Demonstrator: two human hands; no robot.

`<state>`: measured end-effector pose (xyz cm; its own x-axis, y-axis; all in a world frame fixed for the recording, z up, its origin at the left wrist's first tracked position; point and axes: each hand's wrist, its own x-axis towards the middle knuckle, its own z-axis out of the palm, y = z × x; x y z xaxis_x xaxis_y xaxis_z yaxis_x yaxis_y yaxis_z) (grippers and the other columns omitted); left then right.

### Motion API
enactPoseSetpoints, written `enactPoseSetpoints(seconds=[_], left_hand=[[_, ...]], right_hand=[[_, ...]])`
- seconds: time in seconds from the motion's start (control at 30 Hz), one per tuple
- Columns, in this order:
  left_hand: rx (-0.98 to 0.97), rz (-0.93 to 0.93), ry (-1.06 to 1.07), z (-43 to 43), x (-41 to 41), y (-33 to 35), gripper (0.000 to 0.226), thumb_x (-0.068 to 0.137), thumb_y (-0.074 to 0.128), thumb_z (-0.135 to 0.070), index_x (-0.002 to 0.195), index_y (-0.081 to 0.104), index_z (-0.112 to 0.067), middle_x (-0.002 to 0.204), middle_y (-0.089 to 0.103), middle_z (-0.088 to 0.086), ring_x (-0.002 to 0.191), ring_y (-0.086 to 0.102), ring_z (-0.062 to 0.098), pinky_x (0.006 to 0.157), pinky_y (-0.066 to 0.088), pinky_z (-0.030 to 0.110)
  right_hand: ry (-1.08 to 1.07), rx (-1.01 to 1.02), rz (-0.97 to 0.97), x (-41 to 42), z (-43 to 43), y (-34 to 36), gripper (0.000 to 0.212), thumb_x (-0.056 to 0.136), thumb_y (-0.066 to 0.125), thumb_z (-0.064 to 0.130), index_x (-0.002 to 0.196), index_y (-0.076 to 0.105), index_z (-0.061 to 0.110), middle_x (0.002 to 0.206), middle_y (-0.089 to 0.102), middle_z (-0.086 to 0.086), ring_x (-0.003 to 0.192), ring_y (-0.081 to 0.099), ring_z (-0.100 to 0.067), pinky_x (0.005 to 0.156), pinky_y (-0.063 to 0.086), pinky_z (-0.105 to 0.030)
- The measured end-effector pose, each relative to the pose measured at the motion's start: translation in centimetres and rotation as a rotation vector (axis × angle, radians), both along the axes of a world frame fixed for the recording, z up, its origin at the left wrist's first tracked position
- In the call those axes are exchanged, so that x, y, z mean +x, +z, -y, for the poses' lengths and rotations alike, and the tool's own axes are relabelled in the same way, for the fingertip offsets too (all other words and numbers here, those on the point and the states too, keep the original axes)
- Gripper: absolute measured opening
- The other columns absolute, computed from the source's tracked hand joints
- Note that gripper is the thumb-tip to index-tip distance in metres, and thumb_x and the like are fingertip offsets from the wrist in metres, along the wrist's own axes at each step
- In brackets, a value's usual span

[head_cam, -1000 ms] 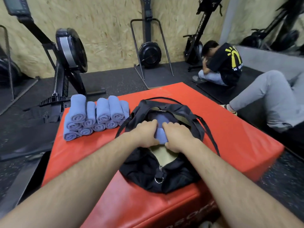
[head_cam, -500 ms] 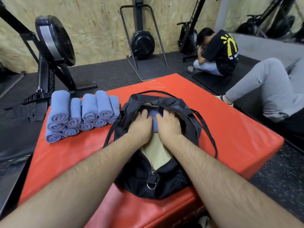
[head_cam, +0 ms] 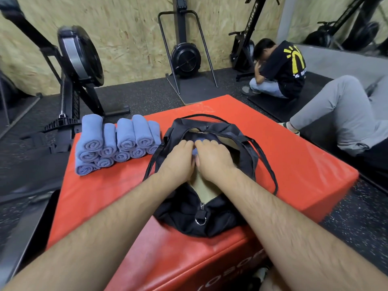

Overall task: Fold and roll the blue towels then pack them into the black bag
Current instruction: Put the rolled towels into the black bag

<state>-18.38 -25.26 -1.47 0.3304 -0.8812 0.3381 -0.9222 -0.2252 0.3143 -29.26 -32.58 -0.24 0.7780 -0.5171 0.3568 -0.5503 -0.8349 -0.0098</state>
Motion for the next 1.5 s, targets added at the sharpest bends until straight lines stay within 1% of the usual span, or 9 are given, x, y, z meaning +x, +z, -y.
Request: enactPoseSetpoints(seconds=[0.23, 0.63, 0.8, 0.97, 1.07, 1.17, 1.23, 1.33, 1.5], left_hand=[[-0.211, 0.153, 0.101, -8.6, 3.6, 3.5, 0.005, 0.092, 0.053, -0.013, 0.093, 0.057, -0.013, 0.091, 0.057, 0.007, 0.084, 0.053, 0.028, 0.066, 0.039, 0.039], [-0.261, 0.009, 0.464, -16.5, 15.6, 3.0, 0.018, 0.089, 0.052, -0.026, 0.096, 0.064, -0.015, 0.104, 0.058, 0.006, 0.096, 0.054, 0.031, 0.077, 0.048, 0.043], [-0.173, -0.185, 0.548, -16.7, 19.5, 1.5, 0.044, 0.089, 0.048, -0.03, 0.128, 0.057, -0.011, 0.128, 0.054, 0.013, 0.12, 0.05, 0.033, 0.096, 0.045, 0.045], [-0.164, -0.358, 0.461, -16.2, 22.7, 0.7, 0.018, 0.094, 0.047, -0.012, 0.11, 0.057, -0.008, 0.105, 0.064, 0.01, 0.103, 0.058, 0.034, 0.085, 0.047, 0.042], [-0.245, -0.435, 0.456, -16.2, 23.2, 0.7, 0.034, 0.099, 0.045, -0.009, 0.131, 0.058, -0.008, 0.13, 0.062, 0.006, 0.115, 0.057, 0.018, 0.093, 0.039, 0.02], [-0.413, -0.554, 0.473, -15.9, 22.7, 1.5, 0.021, 0.1, 0.05, -0.011, 0.115, 0.064, -0.01, 0.12, 0.065, 0.002, 0.102, 0.056, 0.008, 0.078, 0.036, 0.005], [-0.51, -0.66, 0.48, -15.8, 21.6, 2.3, 0.015, 0.097, 0.058, -0.019, 0.11, 0.061, -0.013, 0.113, 0.066, 0.004, 0.098, 0.06, 0.012, 0.079, 0.043, 0.009], [-0.561, -0.908, 0.449, -15.8, 18.7, 3.1, 0.037, 0.09, 0.071, -0.035, 0.12, 0.053, -0.027, 0.11, 0.063, 0.005, 0.099, 0.067, 0.021, 0.085, 0.054, 0.036], [-0.48, -1.115, 0.213, -14.9, 13.0, 3.4, 0.045, 0.085, 0.077, -0.028, 0.119, 0.053, -0.045, 0.097, 0.066, 0.002, 0.086, 0.069, 0.012, 0.079, 0.058, 0.035]], right_hand=[[0.16, -0.098, 0.12, 3.7, -6.8, 3.2, 0.019, 0.089, 0.058, 0.027, 0.102, 0.061, 0.012, 0.093, 0.065, -0.01, 0.086, 0.061, -0.034, 0.066, 0.044, -0.041], [0.359, 0.054, 0.064, 19.5, -13.3, 3.7, 0.025, 0.097, 0.048, 0.02, 0.12, 0.055, 0.012, 0.118, 0.058, -0.008, 0.11, 0.057, -0.03, 0.072, 0.038, -0.036], [0.283, 0.356, 0.112, 25.1, -13.1, 1.6, 0.024, 0.101, 0.043, 0.025, 0.119, 0.049, 0.01, 0.116, 0.057, -0.019, 0.107, 0.055, -0.038, 0.072, 0.034, -0.04], [0.16, 0.649, 0.272, 28.5, -12.7, 1.3, 0.035, 0.099, 0.049, 0.039, 0.114, 0.055, 0.008, 0.111, 0.064, -0.019, 0.106, 0.059, -0.037, 0.077, 0.04, -0.039], [0.142, 0.758, 0.323, 28.5, -12.6, 1.4, 0.032, 0.097, 0.055, 0.032, 0.116, 0.057, 0.006, 0.111, 0.067, -0.016, 0.105, 0.062, -0.033, 0.079, 0.046, -0.037], [0.155, 0.831, 0.367, 26.7, -12.6, 1.6, 0.032, 0.097, 0.055, 0.025, 0.124, 0.054, 0.008, 0.115, 0.066, -0.011, 0.105, 0.061, -0.027, 0.079, 0.041, -0.03], [0.198, 0.865, 0.43, 24.7, -12.8, 1.6, 0.029, 0.097, 0.056, 0.025, 0.123, 0.053, 0.012, 0.102, 0.065, -0.004, 0.092, 0.059, -0.021, 0.074, 0.038, -0.027], [0.264, 0.935, 0.541, 20.6, -13.2, 1.5, 0.027, 0.096, 0.058, 0.025, 0.121, 0.05, 0.02, 0.09, 0.058, 0.009, 0.084, 0.062, -0.016, 0.08, 0.048, -0.033], [0.341, 0.961, 0.491, 12.3, -12.6, 1.9, 0.022, 0.095, 0.061, 0.021, 0.112, 0.048, 0.025, 0.091, 0.064, 0.013, 0.077, 0.063, -0.001, 0.081, 0.054, -0.03]])
